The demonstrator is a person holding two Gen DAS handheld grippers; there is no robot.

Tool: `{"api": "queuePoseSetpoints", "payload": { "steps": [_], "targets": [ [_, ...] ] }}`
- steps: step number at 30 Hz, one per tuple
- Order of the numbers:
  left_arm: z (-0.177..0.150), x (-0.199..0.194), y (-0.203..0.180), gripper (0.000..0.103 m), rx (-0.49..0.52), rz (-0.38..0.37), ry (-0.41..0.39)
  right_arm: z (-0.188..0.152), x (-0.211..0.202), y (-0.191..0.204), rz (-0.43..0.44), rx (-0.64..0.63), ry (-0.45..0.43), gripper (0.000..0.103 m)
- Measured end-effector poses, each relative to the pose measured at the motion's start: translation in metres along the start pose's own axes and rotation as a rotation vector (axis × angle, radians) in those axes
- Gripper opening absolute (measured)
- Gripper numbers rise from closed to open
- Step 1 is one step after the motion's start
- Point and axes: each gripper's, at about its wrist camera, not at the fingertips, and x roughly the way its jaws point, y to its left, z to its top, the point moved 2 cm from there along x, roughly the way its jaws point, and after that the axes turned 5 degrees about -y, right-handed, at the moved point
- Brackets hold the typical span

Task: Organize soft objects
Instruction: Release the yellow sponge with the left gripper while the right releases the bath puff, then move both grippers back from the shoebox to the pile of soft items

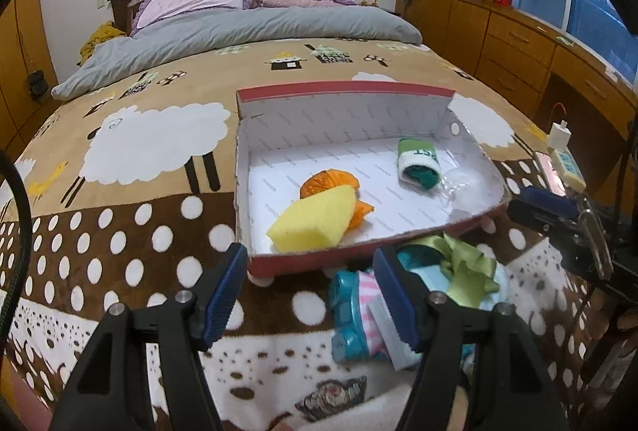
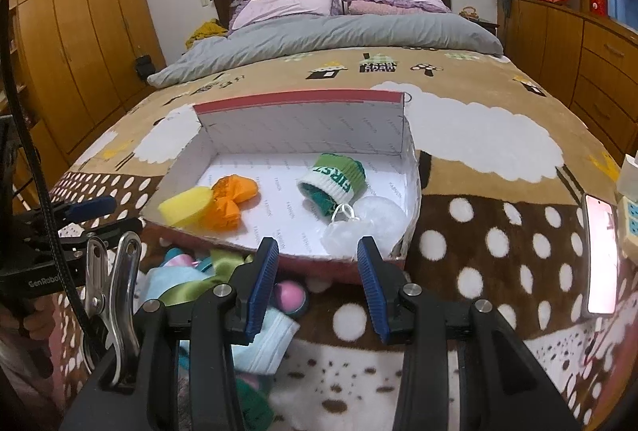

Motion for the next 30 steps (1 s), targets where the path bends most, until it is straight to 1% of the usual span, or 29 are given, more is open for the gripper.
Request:
{"api": "queuePoseSetpoints", "payload": {
  "steps": [8, 21, 30],
  "targets": [
    [-0.015, -0.019, -0.002, 0.069, 0.003, -0.011, 0.005, -0.012, -0.015, 0.009, 0.012, 0.002, 0.001, 0.042],
    [-0.055, -0.046, -0.005, 0.069, -0.023, -0.050, 0.018, -0.041, -0.041, 0.019, 0.036, 0.012, 0.016, 0.042],
    [-0.076, -0.055, -0.010, 0.069, -0.039, -0.070, 0.035, -0.059, -0.066, 0.037, 0.065, -0.021, 0.017, 0.042]
  ]
}}
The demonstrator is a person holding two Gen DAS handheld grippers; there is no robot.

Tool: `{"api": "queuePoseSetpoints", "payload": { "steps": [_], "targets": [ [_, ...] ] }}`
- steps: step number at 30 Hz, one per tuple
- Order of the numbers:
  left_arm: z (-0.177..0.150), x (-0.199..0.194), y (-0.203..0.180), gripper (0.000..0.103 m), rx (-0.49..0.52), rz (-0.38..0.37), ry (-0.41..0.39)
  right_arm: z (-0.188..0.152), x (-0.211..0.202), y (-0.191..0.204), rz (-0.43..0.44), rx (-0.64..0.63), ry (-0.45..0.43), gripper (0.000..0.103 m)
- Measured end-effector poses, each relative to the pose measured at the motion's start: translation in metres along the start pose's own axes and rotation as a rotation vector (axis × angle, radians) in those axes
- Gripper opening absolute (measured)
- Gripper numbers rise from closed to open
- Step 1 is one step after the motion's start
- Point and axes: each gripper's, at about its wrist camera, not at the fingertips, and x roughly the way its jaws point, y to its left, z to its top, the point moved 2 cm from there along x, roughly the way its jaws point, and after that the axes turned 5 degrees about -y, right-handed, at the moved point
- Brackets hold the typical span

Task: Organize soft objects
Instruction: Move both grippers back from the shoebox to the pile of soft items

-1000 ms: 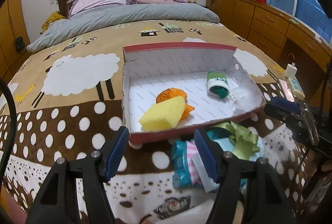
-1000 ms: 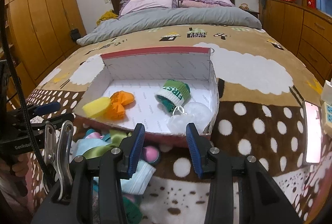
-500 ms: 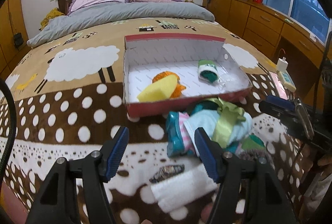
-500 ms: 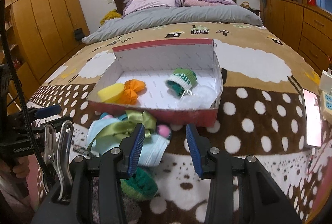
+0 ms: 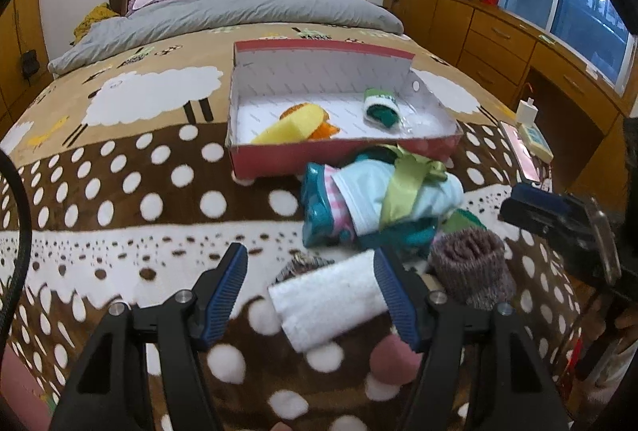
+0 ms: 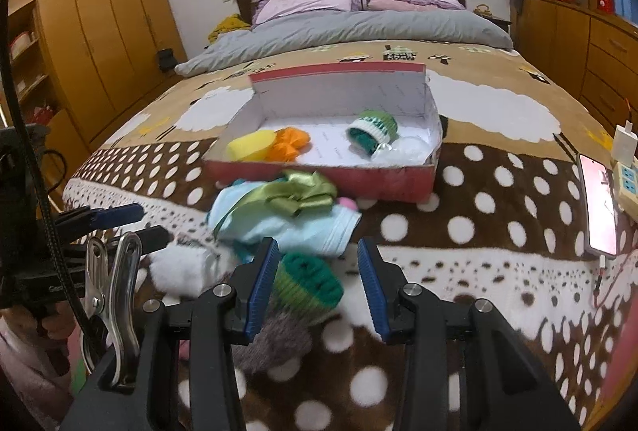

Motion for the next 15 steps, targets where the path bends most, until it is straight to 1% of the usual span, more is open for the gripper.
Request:
{"api": "queuePoseSetpoints", "payload": {
  "steps": [8, 15],
  "targets": [
    [-0.014, 0.000, -0.003, 0.069, 0.008, 0.018, 0.000, -0.015, -0.017, 0.020, 0.030, -0.043, -0.001, 0.042],
    [-0.026, 0.005, 0.004, 0.069, -0.023, 0.019, 0.001, -0.029, -0.020, 0.038, 0.056, -0.084, 0.012, 0.042]
  ]
}}
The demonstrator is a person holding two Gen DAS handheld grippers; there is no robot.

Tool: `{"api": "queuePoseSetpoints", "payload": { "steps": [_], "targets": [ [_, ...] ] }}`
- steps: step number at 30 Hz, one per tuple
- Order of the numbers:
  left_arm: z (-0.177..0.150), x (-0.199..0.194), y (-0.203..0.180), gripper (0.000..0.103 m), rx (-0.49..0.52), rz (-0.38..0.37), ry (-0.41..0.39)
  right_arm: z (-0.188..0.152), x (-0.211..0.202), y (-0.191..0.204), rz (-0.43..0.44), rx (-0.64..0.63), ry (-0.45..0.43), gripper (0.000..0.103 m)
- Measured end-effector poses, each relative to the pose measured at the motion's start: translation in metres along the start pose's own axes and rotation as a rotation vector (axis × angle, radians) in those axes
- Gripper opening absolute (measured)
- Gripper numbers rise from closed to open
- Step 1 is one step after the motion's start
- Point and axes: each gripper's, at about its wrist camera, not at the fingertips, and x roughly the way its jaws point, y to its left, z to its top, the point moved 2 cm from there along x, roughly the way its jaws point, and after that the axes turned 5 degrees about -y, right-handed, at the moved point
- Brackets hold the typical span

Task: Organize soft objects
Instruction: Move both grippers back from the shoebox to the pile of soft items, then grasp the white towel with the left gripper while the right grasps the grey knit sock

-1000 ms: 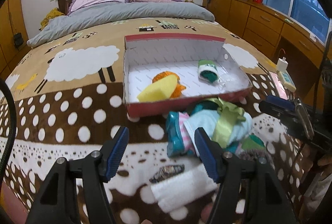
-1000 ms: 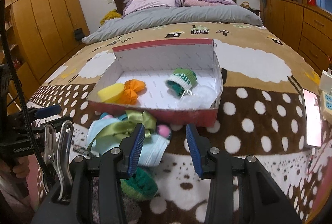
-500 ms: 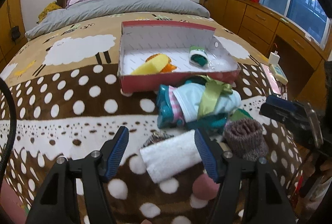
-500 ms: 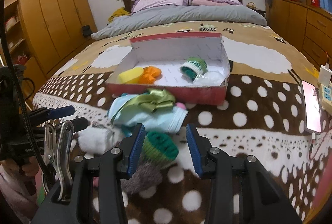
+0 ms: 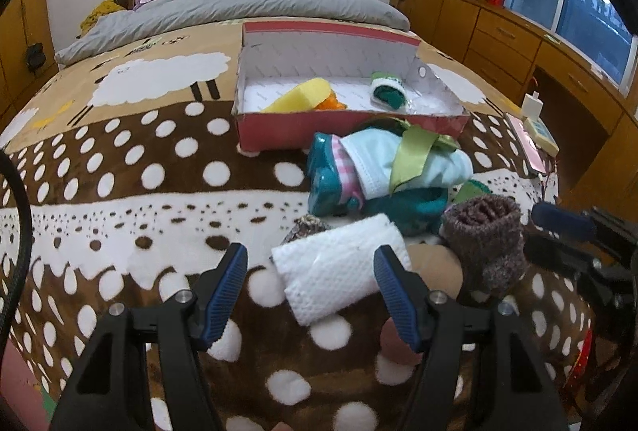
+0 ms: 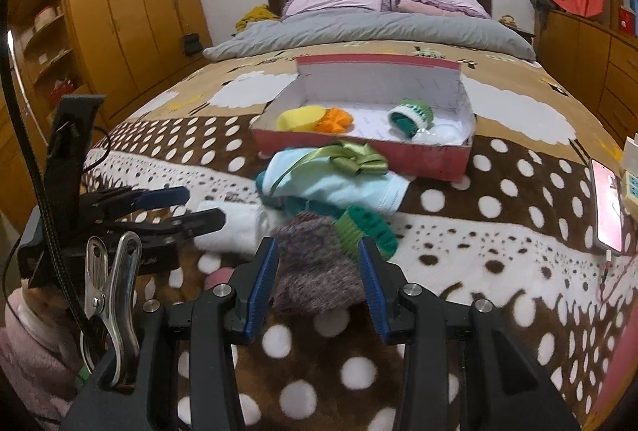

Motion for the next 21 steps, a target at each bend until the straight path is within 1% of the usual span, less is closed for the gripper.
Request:
{"api": "queuePoseSetpoints", "payload": {
  "steps": [3, 6, 10, 16, 19, 21],
  "targets": [
    [-0.005, 0.002, 0.002, 0.069, -0.005, 0.007, -0.004, -0.006, 0.002, 0.007, 0.002, -0.034, 0.009, 0.042],
    [-0.010, 0.006, 0.004, 0.069, -0.016, -0.005, 0.005, -0.010, 0.006, 0.011, -0.007, -0.057, 0.012, 0.042],
    [-0.015, 0.013, 0.005, 0.069, -0.034, 0.003, 0.028, -0.013, 0.012, 0.010, -0.010, -0.051, 0.024, 0.042],
    [-0.018, 0.020, 0.008, 0.069, -0.090, -0.050, 0.044, -0.018, 0.016, 0.006, -0.004, -0.037, 0.036, 0.042],
    [-0.018, 0.017, 0.008, 0.062, -0.101, -0.075, 0.028, -0.020, 0.019, 0.005, -0.003, -0.033, 0.041, 0.042],
    [-0.017, 0.014, 0.007, 0.051, -0.099, -0.085, 0.019, -0.021, 0.021, 0.005, 0.005, -0.028, 0.048, 0.042]
  ]
}}
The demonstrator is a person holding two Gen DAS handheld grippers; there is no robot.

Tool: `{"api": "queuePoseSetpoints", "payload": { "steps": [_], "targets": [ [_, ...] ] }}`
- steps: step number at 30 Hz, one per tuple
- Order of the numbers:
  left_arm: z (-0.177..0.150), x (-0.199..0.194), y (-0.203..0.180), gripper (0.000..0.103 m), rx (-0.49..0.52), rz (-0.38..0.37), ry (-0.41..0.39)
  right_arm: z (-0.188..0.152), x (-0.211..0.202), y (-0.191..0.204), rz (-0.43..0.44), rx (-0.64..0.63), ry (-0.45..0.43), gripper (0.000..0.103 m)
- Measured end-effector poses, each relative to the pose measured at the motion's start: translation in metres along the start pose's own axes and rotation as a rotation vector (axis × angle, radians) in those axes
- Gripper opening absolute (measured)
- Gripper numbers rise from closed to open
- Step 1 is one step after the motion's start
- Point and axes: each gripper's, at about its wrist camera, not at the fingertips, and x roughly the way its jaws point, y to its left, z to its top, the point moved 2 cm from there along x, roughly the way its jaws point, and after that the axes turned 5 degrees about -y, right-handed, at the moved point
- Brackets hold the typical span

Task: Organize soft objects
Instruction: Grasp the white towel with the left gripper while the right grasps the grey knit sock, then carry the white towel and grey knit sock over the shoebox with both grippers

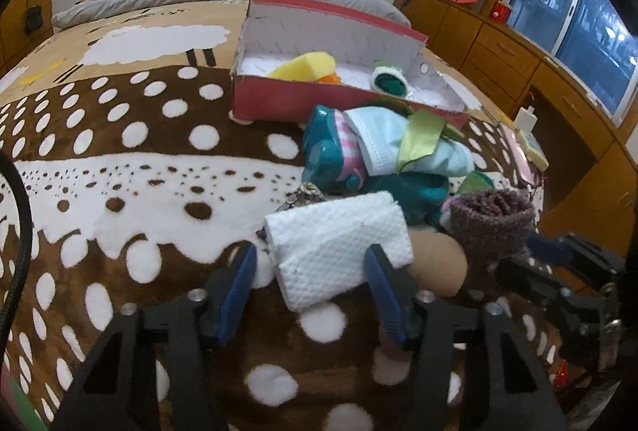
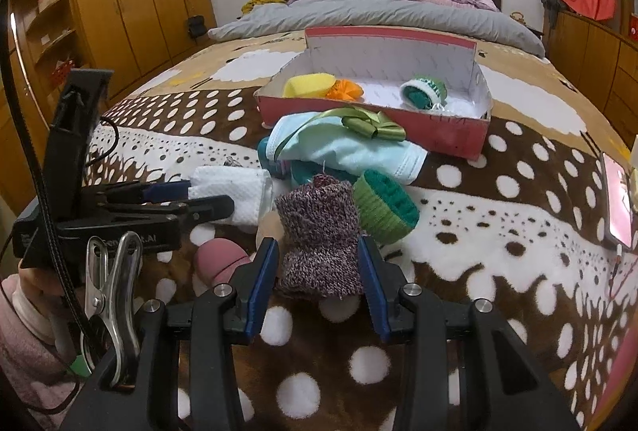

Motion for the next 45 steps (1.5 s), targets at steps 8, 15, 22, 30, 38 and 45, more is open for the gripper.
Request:
{"api": "queuePoseSetpoints", "payload": {
  "steps": [8, 15, 22, 30, 38, 45],
  "targets": [
    [0.001, -0.009, -0.002, 0.027, 0.011, -0.012, -0.020, -0.004, 0.003, -0.001, 0.001, 0.006, -0.003, 0.038],
    [-0.002, -0.017, -0.006, 0.014, 0.029, -0.011, -0.041, -0.005, 0.003, -0.004, 0.001, 0.023, -0.010, 0.025],
    [0.003, -0.037, -0.009, 0.008, 0.048, -0.024, -0.091, -0.005, -0.003, -0.005, 0.007, 0.031, -0.028, 0.021],
    [0.006, -0.060, -0.019, 0.007, 0.081, -0.027, -0.148, -0.004, -0.016, 0.000, 0.012, 0.016, -0.062, 0.019],
    [0.016, -0.079, -0.023, 0.007, 0.089, -0.018, -0.207, 0.001, -0.030, 0.000, 0.012, 0.016, -0.102, 0.019],
    [0.025, -0.085, -0.025, 0.007, 0.092, -0.004, -0.231, 0.004, -0.035, -0.002, 0.005, 0.012, -0.118, 0.019]
  ]
}}
